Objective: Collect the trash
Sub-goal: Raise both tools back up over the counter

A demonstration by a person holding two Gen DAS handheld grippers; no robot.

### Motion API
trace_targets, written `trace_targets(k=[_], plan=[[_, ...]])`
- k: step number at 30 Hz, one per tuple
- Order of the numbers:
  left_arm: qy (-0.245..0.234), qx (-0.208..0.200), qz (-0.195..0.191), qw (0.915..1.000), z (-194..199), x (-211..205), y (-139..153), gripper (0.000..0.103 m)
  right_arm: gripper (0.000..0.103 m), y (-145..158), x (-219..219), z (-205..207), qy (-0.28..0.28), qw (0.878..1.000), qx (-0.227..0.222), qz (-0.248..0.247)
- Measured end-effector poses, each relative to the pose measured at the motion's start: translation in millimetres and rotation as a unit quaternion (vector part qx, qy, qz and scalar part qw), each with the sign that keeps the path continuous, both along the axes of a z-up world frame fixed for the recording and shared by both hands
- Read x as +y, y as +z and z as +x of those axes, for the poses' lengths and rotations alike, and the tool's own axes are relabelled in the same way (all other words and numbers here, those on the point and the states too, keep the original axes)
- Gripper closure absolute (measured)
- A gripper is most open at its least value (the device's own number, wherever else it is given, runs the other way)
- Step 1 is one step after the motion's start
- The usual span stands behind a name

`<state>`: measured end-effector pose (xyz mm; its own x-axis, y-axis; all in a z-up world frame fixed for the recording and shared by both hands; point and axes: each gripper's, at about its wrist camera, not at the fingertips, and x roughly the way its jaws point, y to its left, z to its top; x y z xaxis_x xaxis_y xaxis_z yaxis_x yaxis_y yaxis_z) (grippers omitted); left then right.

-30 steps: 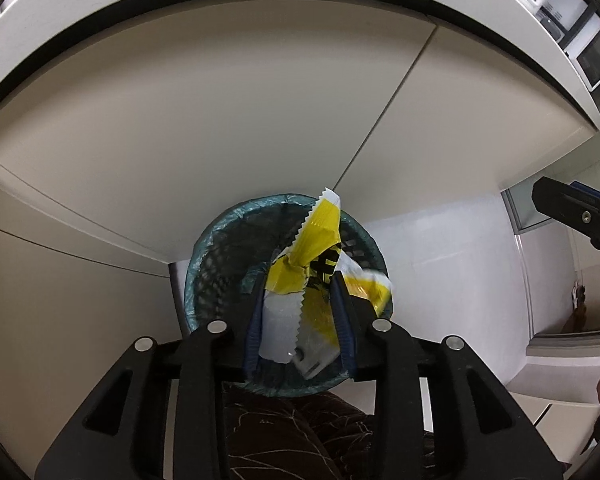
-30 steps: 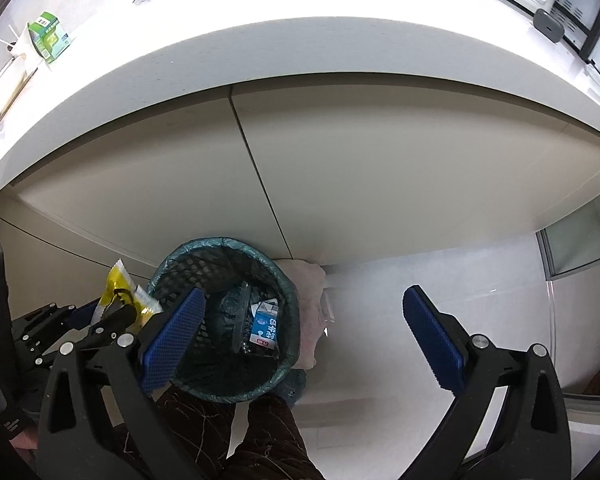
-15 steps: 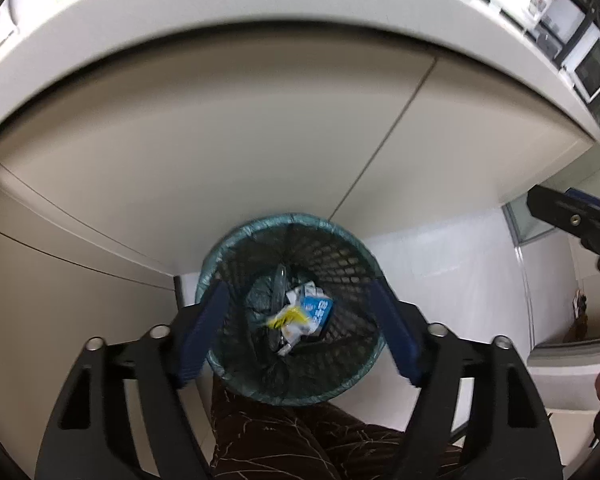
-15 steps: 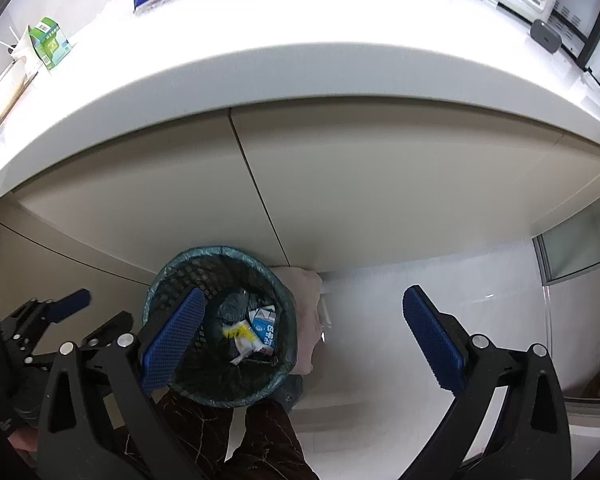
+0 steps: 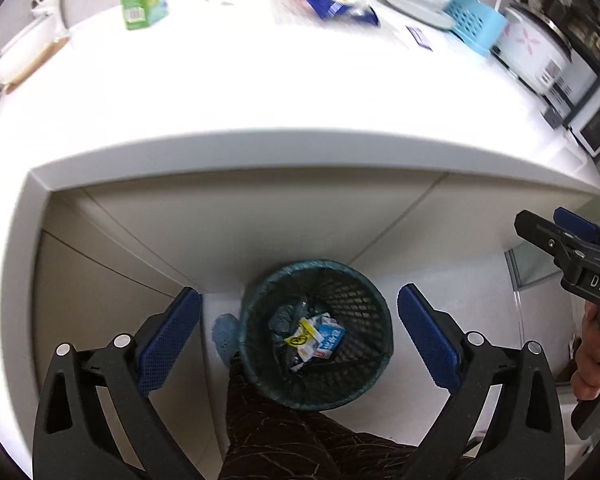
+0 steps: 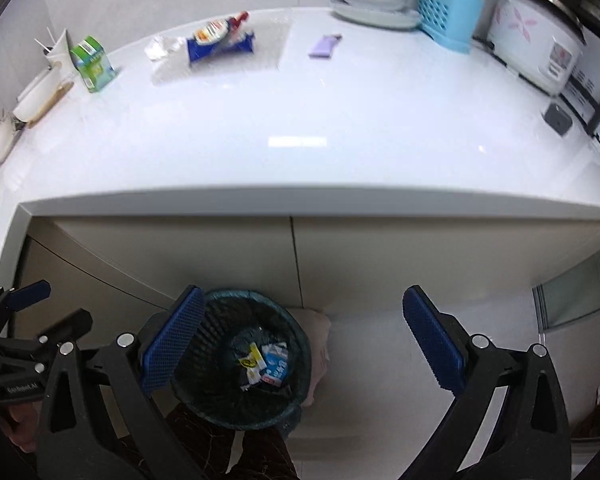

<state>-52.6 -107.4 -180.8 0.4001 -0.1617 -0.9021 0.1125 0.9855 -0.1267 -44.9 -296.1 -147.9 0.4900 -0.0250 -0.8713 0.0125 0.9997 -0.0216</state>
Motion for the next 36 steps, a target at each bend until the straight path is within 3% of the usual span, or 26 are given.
trace_targets(k=[19, 36], plan=[[0.067, -0.048, 0.007, 0.9966, 62.0, 67.6, 84.9, 0.006, 0.008, 74.5, 44.2, 66.2, 0.036, 0.997, -0.065, 0.012], [0.102, -0.077, 0.009, 0.9918, 146.6, 126.6, 106.6, 0.006, 0.008, 92.6, 80.7, 146.4, 0.052, 0.996, -0.071, 0.010]])
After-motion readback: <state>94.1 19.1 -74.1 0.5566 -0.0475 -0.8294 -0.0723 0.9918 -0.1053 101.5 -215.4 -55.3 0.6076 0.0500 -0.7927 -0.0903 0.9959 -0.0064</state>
